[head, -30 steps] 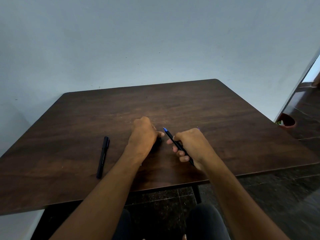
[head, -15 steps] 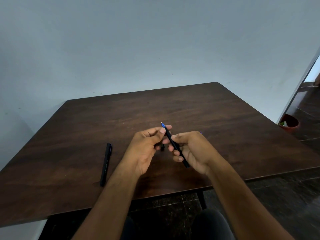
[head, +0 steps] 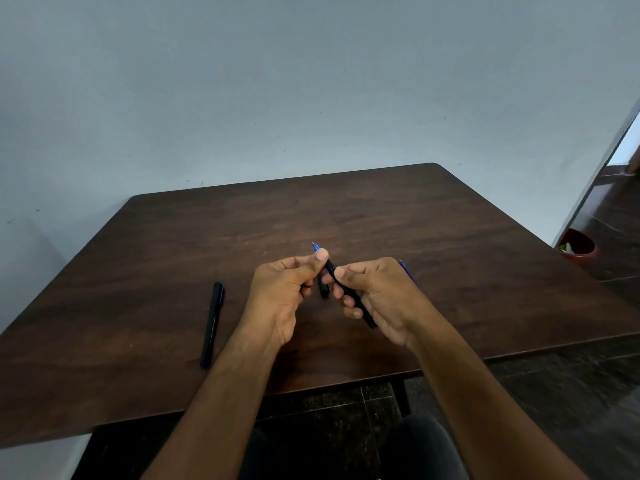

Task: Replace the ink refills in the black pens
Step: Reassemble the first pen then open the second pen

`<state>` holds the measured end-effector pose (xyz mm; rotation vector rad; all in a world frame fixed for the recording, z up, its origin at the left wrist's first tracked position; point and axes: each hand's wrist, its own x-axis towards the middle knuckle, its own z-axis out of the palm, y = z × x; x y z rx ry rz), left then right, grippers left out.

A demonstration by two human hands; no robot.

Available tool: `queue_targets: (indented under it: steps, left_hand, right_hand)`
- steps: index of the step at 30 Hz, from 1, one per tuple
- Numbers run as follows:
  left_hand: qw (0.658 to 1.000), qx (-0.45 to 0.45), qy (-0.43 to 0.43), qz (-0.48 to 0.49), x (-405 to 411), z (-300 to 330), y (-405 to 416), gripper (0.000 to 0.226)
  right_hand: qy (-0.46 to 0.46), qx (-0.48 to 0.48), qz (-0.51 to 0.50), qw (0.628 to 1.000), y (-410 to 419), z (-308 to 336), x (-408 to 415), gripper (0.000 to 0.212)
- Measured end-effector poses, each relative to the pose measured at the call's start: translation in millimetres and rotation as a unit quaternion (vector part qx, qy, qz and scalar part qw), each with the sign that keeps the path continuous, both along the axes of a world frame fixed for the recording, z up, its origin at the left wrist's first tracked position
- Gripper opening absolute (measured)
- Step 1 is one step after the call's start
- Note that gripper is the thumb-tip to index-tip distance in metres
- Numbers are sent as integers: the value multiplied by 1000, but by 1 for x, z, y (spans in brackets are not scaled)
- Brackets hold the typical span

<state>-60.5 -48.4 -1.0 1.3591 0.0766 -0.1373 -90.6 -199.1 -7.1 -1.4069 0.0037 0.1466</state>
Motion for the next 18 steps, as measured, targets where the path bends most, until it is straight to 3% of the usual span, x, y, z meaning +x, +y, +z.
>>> queue_targets:
  steps: [5,9,14,18]
  left_hand:
    - [998,37,-12,-48,-1,5,2,28]
    - [994,-21,-34,-101,-3,9,6,24]
    - [998,-35,-31,-47,-1,5,5,16]
    - [999,-26,-24,-16,1,4,3,29]
  right_hand:
    - [-22,-8,-5,1000,1,3,1,27]
    - [-11,-8,-11,1000,1,2,2,27]
    - [-6,-11,-5,1000,2,1,1,27]
    - [-10,-23,-3,1000,2,0,0,26]
